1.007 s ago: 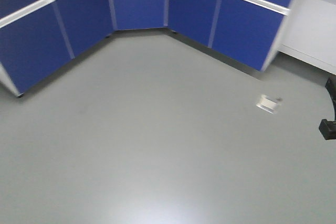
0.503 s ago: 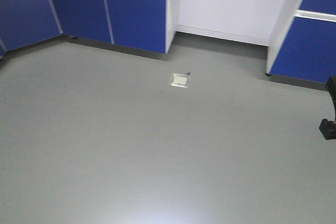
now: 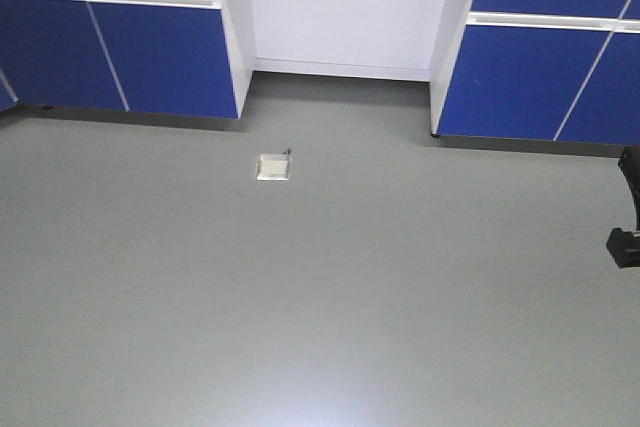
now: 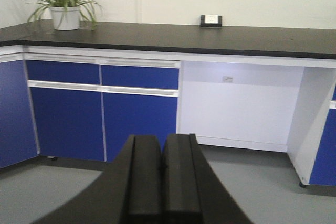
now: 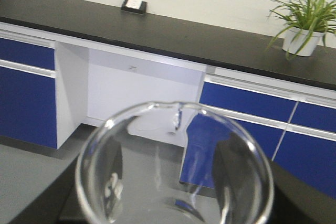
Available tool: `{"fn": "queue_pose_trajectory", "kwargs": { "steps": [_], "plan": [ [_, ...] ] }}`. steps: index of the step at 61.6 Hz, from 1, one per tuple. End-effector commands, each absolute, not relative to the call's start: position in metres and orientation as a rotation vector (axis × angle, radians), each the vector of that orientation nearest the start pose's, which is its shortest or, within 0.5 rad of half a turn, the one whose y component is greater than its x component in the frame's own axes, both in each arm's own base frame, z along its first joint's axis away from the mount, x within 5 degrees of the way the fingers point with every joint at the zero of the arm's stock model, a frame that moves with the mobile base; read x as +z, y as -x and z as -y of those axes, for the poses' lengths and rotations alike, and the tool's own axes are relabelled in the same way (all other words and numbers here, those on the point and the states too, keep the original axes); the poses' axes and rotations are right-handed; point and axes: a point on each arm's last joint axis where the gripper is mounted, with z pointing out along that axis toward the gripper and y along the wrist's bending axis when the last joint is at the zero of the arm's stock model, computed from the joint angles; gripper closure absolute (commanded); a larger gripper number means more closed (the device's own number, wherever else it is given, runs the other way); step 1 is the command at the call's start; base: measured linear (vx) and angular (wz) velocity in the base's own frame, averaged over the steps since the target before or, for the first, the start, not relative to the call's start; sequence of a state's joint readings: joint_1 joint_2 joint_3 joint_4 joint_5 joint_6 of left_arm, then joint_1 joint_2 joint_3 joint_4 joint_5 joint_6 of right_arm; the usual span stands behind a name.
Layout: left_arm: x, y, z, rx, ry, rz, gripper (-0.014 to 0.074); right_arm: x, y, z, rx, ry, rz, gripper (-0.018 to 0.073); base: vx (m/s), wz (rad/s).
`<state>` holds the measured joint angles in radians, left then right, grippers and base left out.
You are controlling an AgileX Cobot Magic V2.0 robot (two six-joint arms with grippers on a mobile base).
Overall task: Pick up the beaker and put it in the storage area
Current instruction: 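Drive the base to the other bench holding the beaker in the right gripper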
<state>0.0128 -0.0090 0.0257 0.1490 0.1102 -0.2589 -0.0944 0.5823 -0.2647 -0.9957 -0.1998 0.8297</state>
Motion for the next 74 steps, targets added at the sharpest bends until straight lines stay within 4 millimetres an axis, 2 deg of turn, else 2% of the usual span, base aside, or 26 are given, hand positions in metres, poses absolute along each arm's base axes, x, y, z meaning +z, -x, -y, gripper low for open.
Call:
{"fn": "queue_pose_trajectory", "kwargs": {
  "steps": [1,30,74],
  "plan": [
    [0.1963,-0.0562,-0.0007,-0.089,0.101,-1.526,0.0605,0.2772,-0.126,-0.0073,-0.012,0.205,-1.617,0.0559,0.2,-0.26],
    [0.1963,-0.0562,-0.0007,-0.089,0.101,-1.526,0.0605,0.2771,-0.126,-0.0072,-0.013,0.204,-1.618,0.0559,0.31,-0.09],
    [0.1963,-0.0562,-0.0007,-0.089,0.101,-1.526,0.0605,0.2771,-0.126,-0.0072,-0.013,0.204,-1.618,0.0559,0.48,-0.01]
  ]
}}
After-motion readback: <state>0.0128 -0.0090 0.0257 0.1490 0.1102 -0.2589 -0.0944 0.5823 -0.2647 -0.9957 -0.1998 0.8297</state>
